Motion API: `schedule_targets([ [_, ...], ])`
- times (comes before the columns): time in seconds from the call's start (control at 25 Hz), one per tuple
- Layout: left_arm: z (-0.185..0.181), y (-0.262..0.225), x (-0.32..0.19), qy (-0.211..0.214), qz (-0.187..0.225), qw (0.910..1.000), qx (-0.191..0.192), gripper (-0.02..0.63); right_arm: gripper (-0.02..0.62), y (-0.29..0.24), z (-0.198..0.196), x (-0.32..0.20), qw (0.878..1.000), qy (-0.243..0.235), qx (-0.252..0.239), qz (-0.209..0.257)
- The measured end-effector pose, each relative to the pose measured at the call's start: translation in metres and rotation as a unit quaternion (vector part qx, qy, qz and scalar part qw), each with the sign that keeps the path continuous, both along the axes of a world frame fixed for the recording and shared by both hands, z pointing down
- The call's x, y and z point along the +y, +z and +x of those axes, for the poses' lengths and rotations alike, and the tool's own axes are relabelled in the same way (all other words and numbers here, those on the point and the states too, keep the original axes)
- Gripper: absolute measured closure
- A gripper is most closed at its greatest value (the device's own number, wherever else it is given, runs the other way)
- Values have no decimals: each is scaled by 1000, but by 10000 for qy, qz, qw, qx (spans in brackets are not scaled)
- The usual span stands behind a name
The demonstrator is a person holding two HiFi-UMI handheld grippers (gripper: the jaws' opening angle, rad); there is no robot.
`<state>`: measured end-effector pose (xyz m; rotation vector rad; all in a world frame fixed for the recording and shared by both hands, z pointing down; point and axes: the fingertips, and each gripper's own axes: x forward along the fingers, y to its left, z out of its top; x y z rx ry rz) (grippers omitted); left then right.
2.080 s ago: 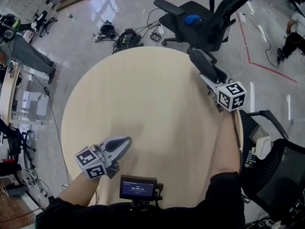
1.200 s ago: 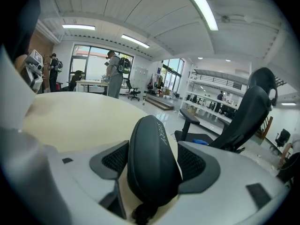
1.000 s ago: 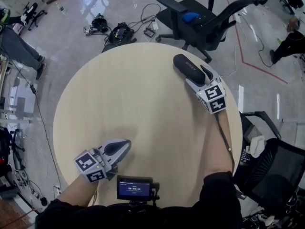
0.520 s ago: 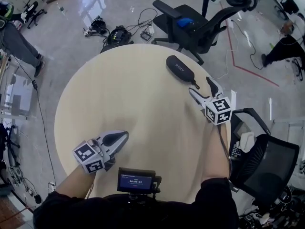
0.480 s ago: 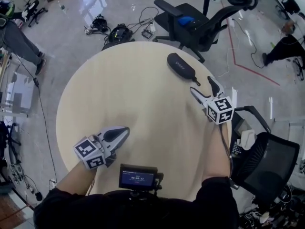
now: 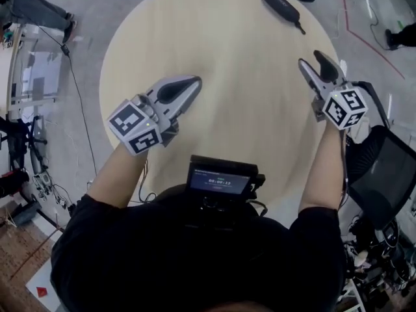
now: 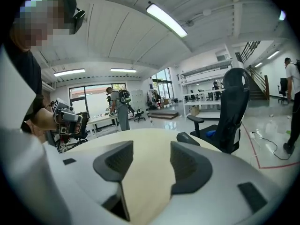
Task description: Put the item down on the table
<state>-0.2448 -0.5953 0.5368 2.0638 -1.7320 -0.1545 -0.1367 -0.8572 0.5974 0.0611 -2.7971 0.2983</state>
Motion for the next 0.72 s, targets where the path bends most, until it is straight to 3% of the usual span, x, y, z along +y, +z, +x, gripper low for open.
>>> schedule_targets([
  [0.24, 11, -23, 37, -18, 103, 9999, -111, 604, 579, -26, 46, 41, 9988, 356, -257, -201],
  [0.72, -16, -84, 174, -57, 713, 9974, 35, 604, 591, -100, 97, 186, 9899, 924, -729, -791],
])
